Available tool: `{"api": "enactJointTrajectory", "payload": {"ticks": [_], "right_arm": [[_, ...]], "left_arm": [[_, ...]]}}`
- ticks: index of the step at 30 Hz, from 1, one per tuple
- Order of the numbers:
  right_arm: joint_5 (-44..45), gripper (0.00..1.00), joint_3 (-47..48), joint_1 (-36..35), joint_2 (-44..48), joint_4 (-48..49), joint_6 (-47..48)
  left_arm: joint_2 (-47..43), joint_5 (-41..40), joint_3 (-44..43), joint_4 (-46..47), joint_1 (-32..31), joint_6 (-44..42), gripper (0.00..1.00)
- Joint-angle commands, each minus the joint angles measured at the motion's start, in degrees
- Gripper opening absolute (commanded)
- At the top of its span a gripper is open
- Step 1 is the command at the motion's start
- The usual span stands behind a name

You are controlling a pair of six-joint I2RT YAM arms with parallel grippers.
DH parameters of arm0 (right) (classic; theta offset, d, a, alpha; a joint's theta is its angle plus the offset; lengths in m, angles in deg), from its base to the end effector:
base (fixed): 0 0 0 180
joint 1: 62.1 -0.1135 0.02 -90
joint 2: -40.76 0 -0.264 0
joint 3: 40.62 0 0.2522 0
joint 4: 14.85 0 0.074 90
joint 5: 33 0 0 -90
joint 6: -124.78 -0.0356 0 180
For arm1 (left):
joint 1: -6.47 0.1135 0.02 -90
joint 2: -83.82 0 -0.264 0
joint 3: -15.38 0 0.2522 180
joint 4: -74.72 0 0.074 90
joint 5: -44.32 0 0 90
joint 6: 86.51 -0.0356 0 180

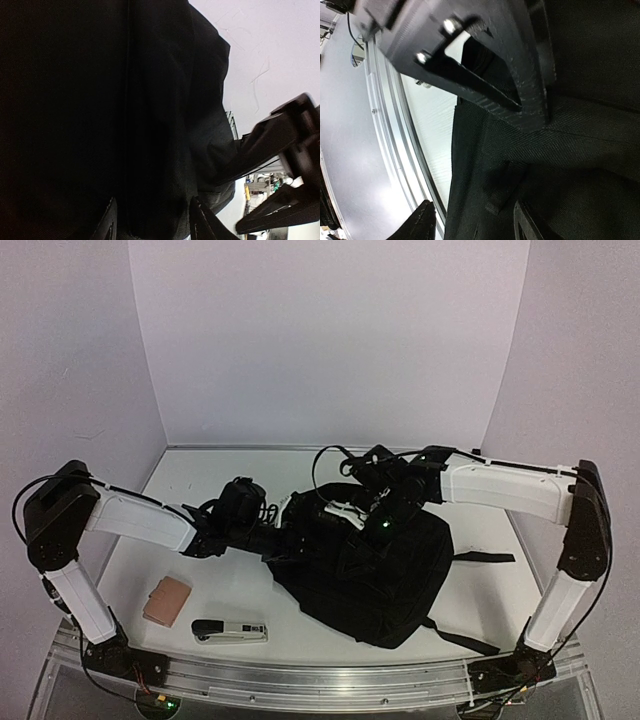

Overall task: Pack the student bag
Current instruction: Unzip the student bag at the center of the board.

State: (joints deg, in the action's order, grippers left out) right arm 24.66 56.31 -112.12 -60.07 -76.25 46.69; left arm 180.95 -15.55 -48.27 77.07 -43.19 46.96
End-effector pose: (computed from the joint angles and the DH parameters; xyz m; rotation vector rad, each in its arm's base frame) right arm 0.2197 0.2917 0.2611 -1.5731 2.2805 0.9554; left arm 0.2148 -0.2805 0.1822 0.4936 2.3770 -1.4277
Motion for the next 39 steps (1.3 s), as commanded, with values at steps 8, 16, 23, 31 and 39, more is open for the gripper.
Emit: {"api": "enactJointTrajectory", "payload": {"ticks": [8,16,23,31,39], "right_arm": [[1.89,0.5,-0.23,-0.16,-2.37,2.24,-0.7],[6.85,0.32,0.34,-0.46,-3.34,2.64,-0.75],[11.18,0.0,-0.05,-0.3,-0.05,2.55,0.07],[15.18,0.0,0.04,3.87,3.15,2.46,0.81],[19.61,0.0,0.92,11.91,3.13,2.53,2.67]], "left_arm": [[1.03,3.86,0.44,11.13,-0.88,3.32,0.1],[0.44,3.85,0.35,10.66,-0.88,3.25,0.0],[-1.58,0.88,0.72,6.46,-0.79,1.27,0.0],[-1.88,-2.48,1.42,2.39,1.68,1.5,0.0],[-1.44,-2.44,1.68,2.53,3.4,1.61,0.0]]}}
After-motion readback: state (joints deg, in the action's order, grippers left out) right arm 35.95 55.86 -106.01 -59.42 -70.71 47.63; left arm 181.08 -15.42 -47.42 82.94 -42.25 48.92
